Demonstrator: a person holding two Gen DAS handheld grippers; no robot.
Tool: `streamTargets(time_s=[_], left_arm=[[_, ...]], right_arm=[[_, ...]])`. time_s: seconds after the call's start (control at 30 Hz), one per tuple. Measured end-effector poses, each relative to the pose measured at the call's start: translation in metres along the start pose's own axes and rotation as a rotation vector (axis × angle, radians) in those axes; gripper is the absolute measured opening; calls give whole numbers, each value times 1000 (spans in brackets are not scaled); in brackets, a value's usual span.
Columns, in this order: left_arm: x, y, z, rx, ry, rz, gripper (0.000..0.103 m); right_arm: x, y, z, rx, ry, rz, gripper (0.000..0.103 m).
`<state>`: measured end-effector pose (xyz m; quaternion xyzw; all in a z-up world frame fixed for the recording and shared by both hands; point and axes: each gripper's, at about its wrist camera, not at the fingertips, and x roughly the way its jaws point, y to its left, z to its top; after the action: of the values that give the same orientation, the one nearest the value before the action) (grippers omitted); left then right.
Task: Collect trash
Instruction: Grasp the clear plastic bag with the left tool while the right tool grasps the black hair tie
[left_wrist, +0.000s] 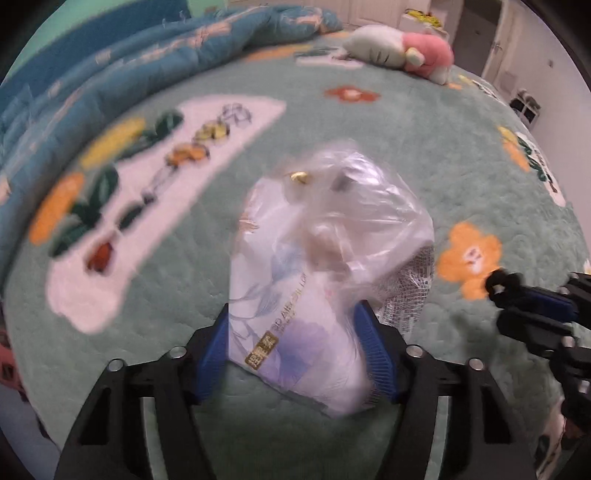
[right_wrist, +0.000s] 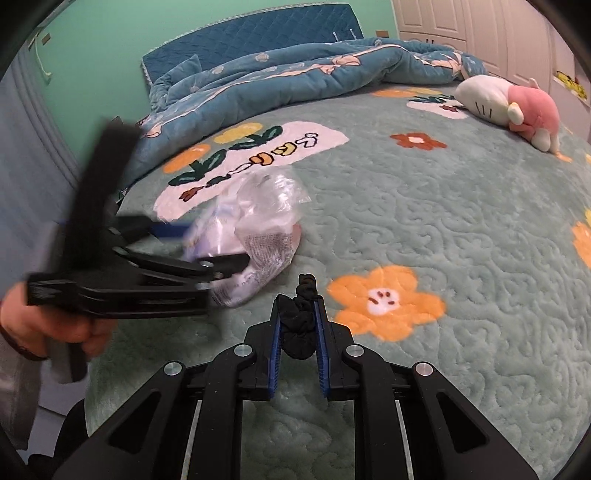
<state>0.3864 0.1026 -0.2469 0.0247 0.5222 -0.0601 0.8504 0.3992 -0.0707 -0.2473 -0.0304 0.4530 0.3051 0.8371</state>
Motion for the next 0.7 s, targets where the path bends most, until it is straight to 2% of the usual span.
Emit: streamTargets(time_s=[0.03, 0.07, 0.1, 0.2, 0.47, 0.7], left_arm=[[0, 0, -1, 0, -5, 2, 65], [-2, -1, -1, 2, -11, -1, 55], [-4, -1, 0, -6, -14, -9, 39], [-11, -4, 0, -7, -17, -34, 17], [-32, -24, -17, -8, -18, -58, 12], [-76, -57, -41, 20, -42, -71, 11]], right_arm=[[0, -1, 0, 2, 2, 1, 17], [1, -2, -1, 3, 3, 0, 17], [2, -3, -1, 4, 3, 1, 17], [2, -5, -3, 13, 2, 5, 17], [-26, -5, -13, 29, -25, 13, 17], [-76, 1, -34, 49, -56, 8, 17]])
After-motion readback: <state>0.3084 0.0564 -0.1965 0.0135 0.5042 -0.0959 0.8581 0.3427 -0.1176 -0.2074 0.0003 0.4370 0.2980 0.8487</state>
